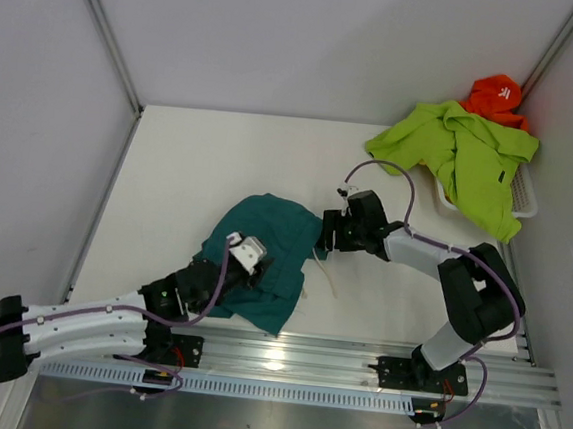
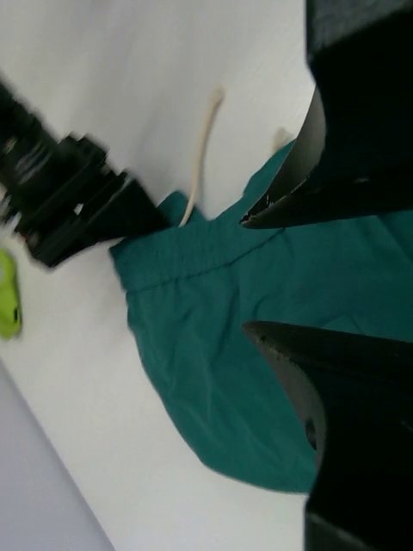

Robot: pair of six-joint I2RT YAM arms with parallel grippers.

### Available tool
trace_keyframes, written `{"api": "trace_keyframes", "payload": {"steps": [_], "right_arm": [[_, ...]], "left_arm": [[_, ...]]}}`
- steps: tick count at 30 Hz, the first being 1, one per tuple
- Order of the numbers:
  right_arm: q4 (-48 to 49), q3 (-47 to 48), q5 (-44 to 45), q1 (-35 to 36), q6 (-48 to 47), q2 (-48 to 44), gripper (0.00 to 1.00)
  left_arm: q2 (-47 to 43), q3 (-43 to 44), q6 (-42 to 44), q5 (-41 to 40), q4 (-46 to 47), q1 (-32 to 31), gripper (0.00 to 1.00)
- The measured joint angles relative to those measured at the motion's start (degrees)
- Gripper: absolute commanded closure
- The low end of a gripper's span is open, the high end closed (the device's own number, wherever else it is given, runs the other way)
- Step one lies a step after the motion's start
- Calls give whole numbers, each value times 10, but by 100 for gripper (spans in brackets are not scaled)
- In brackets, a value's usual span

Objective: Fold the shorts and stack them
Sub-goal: Flatten the shorts out

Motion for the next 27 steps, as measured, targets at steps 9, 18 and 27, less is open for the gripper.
{"api": "trace_keyframes", "payload": {"steps": [9,18,27], "right_arm": [[-22,38,-36,-1,-11,50,42],[-30,50,-53,23,17,69,67],[-52,73,-35,38,49,85,100]], "left_arm": [[19,50,-38,14,-99,-75,41],[15,96,-81,-1,-176,-152,41],[158,111,-122,-56,-227,-204,41]]}}
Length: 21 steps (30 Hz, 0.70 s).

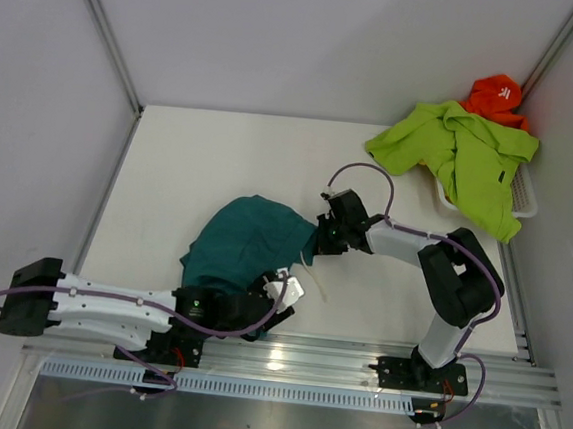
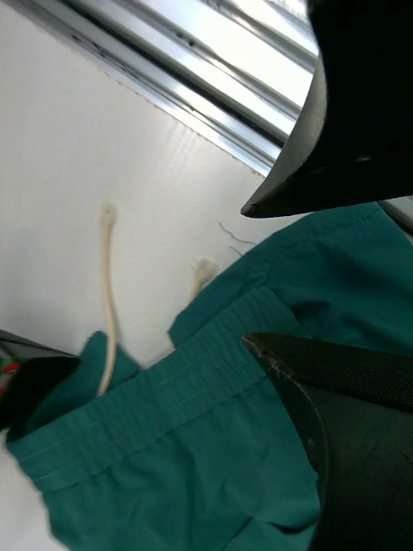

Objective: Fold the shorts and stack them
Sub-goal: Flatten the shorts out

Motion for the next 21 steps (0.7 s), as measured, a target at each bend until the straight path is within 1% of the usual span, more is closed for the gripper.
{"api": "trace_keyframes", "payload": {"steps": [8,14,16,17,18,19,21], "right_arm": [[-28,3,21,0,3,-9,100],[-34,3,25,2,3,-10,100],[-35,3,25,2,3,-11,100],[-37,3,25,2,3,-12,100],[-38,3,25,3,3,-13,100],[-40,3,26,3,3,-14,100],[-43,3,27,3,3,-16,100]], "left_arm": [[99,17,-40,-36,-28,0,42],[141,34,-55,-50,-26,1,39],[177,51,-63,-56,-28,5,41],[197,62,-66,-57,-28,8,44],[220,73,-70,-57,-31,13,49],[241,83,-75,-56,-31,19,66],[281,96,-90,-55,-35,35,85]]}}
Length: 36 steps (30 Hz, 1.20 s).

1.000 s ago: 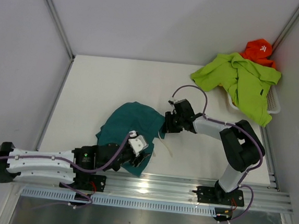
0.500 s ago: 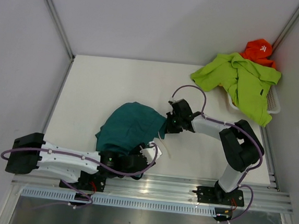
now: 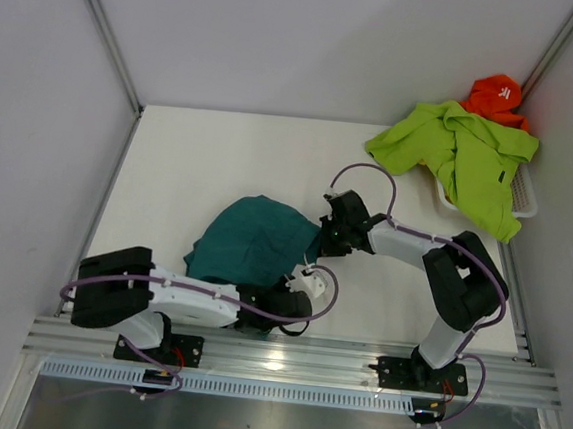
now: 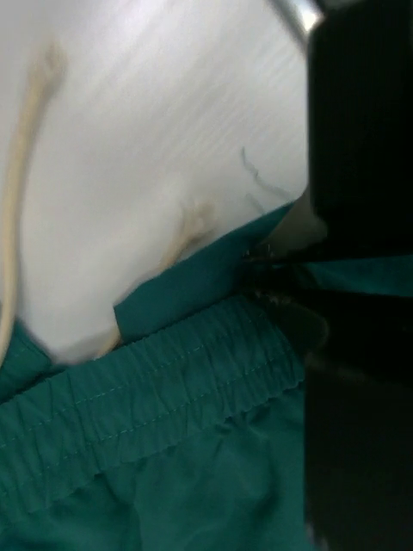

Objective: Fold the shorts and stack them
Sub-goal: Flatten the shorts out

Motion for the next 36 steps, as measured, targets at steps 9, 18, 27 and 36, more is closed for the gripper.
{"api": "trace_keyframes", "payload": {"steps": [9,18,27,36], "right_arm": [[-32,0,20,-5,-11,-34,100],[-29,-38,14,-4,-22,-116,51],[62,-123,-45,3,29,-206,34],[129,-118,-59,38,100,-168,28]], "left_arm": [[8,-1,-58,-23,-52,37,100],[-231,77,-54,18,-127,42,100],[-244,125,-73,28,-195,59,48],[-253,76,-119,9,-245,59,21]]}}
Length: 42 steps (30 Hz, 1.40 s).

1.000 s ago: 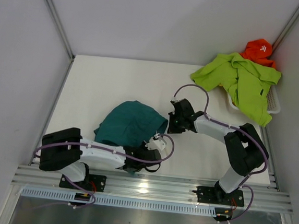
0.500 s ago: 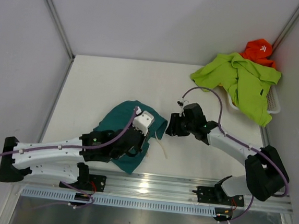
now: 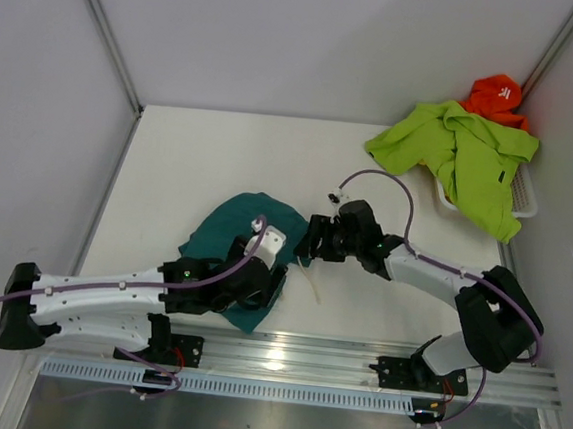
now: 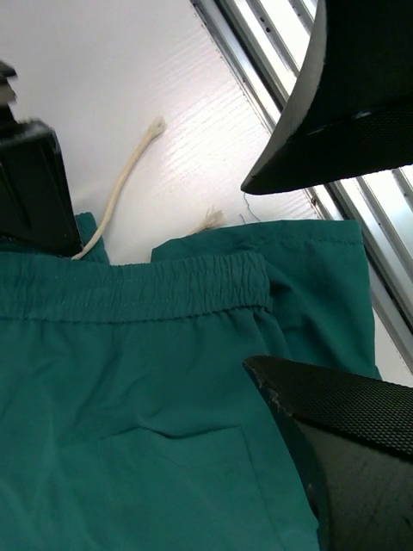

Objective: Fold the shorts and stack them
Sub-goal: Flatten the shorts out

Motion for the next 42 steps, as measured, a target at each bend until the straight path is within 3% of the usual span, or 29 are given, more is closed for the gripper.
{"api": "trace_keyframes", "payload": {"steps": [5,10,13,18,24,27,30,34,35,37,39,42], "right_arm": [[55,4,-9,4,60,67,24],[146,-2,-13,13,118,119,25],[202,-5,-17,14,148,148,27],[304,-6,-18,14,195,203,47],[389,-7,-9,17,228,237,47],[413,-1,3,24,228,238,40],[425,12,16,28,215,242,39],[421,57,22,30,200,267,57],[426,68,20,30,201,278,73],[437,81,8,29,207,297,94],[439,81,-10,26,221,303,100],[412,80,-26,18,234,285,100]], "left_arm": [[-53,-10,-21,-17,-4,0,17],[-109,-46,-36,-33,9,0,1],[-132,-75,-43,-42,21,0,1],[-169,-110,-37,-50,46,0,1],[-204,-144,0,-39,103,0,1],[-225,-162,21,-30,131,0,1],[-238,-164,40,-24,152,0,1],[-241,-164,59,-23,173,0,1],[-241,-164,64,-22,176,0,1],[-241,-164,75,-13,178,0,1],[-242,-168,94,7,181,0,1],[-249,-183,121,29,199,0,1]]}}
